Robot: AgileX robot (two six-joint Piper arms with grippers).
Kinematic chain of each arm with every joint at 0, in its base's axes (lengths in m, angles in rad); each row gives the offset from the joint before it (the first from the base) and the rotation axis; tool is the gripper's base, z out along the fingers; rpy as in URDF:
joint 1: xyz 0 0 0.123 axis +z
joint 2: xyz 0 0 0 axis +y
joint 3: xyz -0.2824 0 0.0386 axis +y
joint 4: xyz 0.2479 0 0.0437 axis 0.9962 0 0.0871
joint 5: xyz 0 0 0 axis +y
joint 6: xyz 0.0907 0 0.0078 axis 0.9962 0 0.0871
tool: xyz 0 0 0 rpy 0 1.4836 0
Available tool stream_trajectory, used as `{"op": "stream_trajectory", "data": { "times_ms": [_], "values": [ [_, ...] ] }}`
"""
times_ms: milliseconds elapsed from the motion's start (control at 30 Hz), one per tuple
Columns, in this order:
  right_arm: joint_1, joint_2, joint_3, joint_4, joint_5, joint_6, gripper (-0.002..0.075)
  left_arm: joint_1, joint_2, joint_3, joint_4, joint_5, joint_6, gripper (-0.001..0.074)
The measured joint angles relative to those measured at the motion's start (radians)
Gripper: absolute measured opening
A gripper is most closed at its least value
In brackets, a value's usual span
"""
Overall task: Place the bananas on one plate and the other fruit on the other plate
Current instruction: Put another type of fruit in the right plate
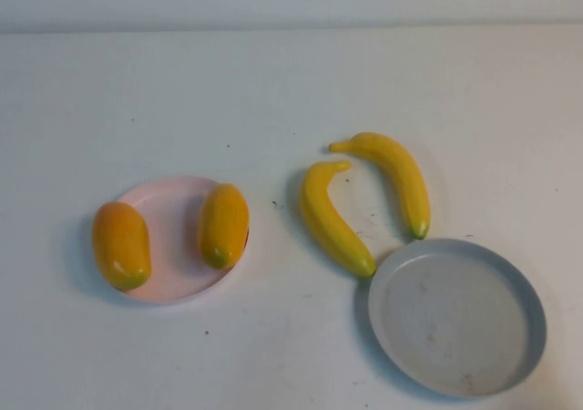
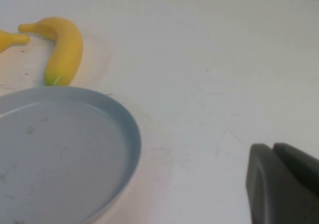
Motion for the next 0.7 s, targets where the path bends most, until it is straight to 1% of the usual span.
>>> {"op": "stream_trajectory", "data": {
  "times_ms": [133,300,367,533,700],
  "values": [
    [0.000,-0.002,0.000,0.000,0.000,0.000,-0.0017,0.002,-0.004,0.058,-0.002,-0.003,-0.015,-0.0004],
    [0.000,-0.002,0.000,0.000,0.000,0.000,-0.0017,0.002,-0.006,0.065,-0.002,0.024,-0.019,-0.0004],
    [0.000,-0.002,0.000,0.000,0.000,0.000,-0.0017,0.002,-0.006,0.065,-0.002,0.059,-0.019,-0.0004],
    [0.000,-0.002,0.000,0.000,0.000,0.000,-0.0017,0.002,-0.006,0.065,-0.004,0.209,-0.019,-0.0004],
    [0.000,-0.002,0.000,0.000,0.000,0.000,-0.0017,0.002,-0.006,0.065,-0.013,0.272,-0.019,-0.0004]
  ]
}}
